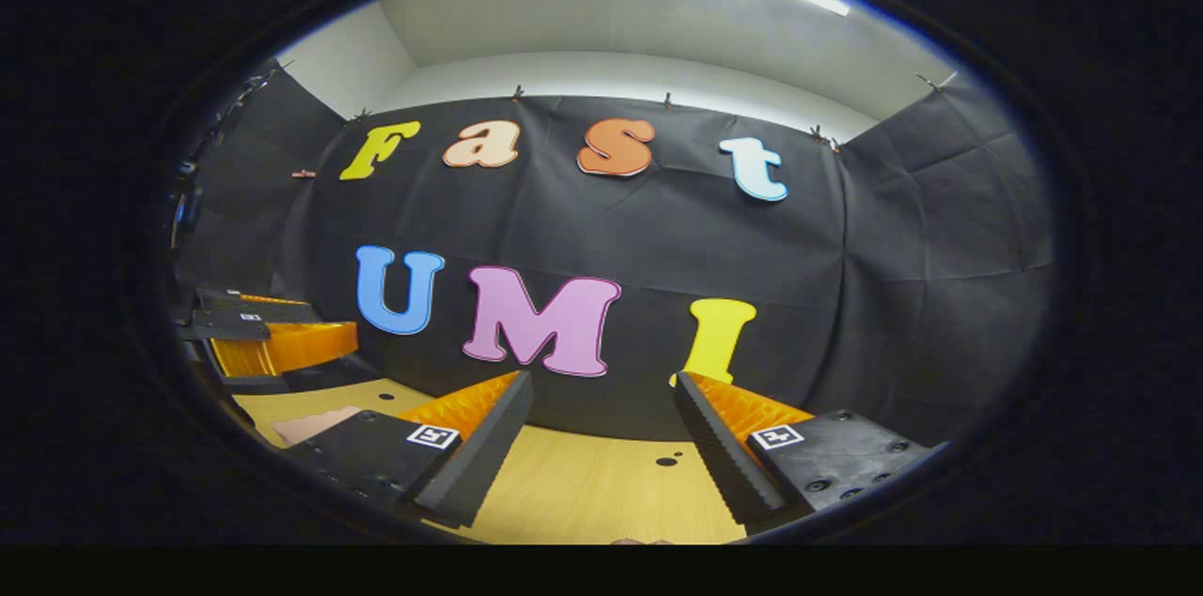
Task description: First open the suitcase, pack the skin care products into it, and then close the suitcase.
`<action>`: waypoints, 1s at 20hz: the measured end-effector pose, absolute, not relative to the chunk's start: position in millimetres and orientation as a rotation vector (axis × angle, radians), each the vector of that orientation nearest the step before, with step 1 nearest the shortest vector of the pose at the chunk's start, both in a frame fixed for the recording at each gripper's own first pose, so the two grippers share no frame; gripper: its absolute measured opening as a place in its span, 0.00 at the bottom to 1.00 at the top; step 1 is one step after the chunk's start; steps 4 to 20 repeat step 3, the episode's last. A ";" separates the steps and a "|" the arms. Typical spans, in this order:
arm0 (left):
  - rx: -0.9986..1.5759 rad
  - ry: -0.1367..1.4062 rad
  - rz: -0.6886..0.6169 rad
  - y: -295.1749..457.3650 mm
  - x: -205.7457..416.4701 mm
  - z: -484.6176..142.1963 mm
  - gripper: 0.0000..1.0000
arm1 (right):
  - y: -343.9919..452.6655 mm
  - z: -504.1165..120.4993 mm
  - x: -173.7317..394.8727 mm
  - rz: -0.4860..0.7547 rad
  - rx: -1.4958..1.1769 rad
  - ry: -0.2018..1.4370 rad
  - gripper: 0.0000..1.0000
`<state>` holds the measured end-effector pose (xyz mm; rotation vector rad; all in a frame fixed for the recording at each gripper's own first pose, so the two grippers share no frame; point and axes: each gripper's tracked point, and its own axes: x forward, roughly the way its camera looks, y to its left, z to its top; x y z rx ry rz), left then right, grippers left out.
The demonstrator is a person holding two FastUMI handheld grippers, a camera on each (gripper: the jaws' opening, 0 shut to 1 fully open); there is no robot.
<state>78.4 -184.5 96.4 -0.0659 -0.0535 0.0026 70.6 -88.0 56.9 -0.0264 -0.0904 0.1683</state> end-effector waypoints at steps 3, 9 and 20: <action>-0.073 -0.048 0.064 -160.8 72.9 93.1 0.97 | -83.8 52.9 78.9 0.195 -0.023 -0.076 0.96; -0.073 -0.048 0.064 -160.8 72.9 93.1 0.97 | -83.8 52.9 78.9 0.195 -0.023 -0.076 0.96; -0.073 -0.048 0.064 -160.8 72.9 93.1 0.97 | -83.8 52.9 78.9 0.195 -0.023 -0.076 0.96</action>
